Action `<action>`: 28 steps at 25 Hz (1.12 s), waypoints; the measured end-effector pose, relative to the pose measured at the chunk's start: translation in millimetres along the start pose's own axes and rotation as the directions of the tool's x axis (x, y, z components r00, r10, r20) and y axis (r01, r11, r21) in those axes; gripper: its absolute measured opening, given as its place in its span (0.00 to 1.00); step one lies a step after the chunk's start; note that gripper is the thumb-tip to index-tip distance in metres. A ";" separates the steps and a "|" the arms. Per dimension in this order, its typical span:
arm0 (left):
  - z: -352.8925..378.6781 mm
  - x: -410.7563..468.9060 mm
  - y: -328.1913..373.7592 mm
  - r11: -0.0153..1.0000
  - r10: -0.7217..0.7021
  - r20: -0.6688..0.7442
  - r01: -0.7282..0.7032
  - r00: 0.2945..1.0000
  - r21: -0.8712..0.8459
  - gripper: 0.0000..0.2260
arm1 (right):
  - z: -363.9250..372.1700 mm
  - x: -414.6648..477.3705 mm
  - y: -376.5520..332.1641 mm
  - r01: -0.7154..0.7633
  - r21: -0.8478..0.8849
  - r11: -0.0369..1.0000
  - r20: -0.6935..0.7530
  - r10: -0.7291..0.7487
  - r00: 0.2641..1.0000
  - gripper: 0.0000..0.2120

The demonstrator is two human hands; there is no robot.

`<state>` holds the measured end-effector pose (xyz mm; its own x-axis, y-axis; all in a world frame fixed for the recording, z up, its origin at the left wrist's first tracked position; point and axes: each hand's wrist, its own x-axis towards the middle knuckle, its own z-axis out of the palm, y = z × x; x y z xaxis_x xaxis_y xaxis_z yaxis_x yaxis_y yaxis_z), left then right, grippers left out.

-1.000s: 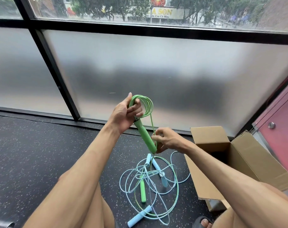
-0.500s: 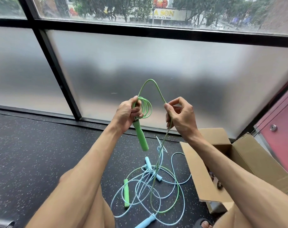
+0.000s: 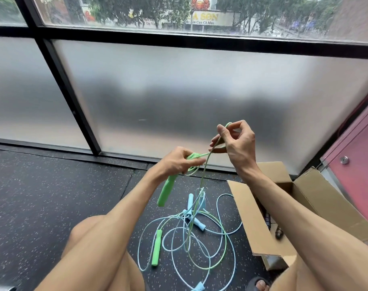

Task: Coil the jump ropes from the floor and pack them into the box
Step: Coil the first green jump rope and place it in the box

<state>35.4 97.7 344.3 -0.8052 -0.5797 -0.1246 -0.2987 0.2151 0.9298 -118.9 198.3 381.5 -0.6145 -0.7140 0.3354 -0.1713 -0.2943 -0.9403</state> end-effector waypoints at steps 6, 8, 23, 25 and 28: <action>21.4 13.7 -18.3 0.991 0.016 0.032 -0.020 0.999 0.130 0.11 | -3.5 0.7 2.0 -0.126 0.119 0.985 0.001 0.126 0.992 0.10; 21.6 14.2 -18.0 0.993 0.034 -0.036 -0.029 0.999 0.115 0.12 | -5.4 1.5 3.1 -0.119 0.096 0.988 -0.002 0.120 0.993 0.10; -8.3 6.0 8.4 0.906 -0.014 -0.392 -0.154 0.920 -0.395 0.08 | 6.1 -33.9 75.3 0.315 -0.817 0.483 0.555 0.510 0.657 0.21; -14.2 3.0 11.0 0.875 -0.022 -0.408 -0.181 0.913 -0.450 0.08 | 7.4 -31.7 81.3 0.365 -0.832 0.417 0.546 0.501 0.672 0.08; -29.1 0.5 10.5 0.848 -0.056 -0.482 -0.213 0.875 -0.485 0.09 | 3.1 -31.8 88.5 0.341 -0.871 0.352 0.489 0.561 0.668 0.06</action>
<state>46.7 76.8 364.1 -0.4408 -0.8976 0.0058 0.1660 -0.0752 0.9833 -112.1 192.9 287.8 -0.1304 -0.9525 -0.2752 -0.9412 0.2062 -0.2678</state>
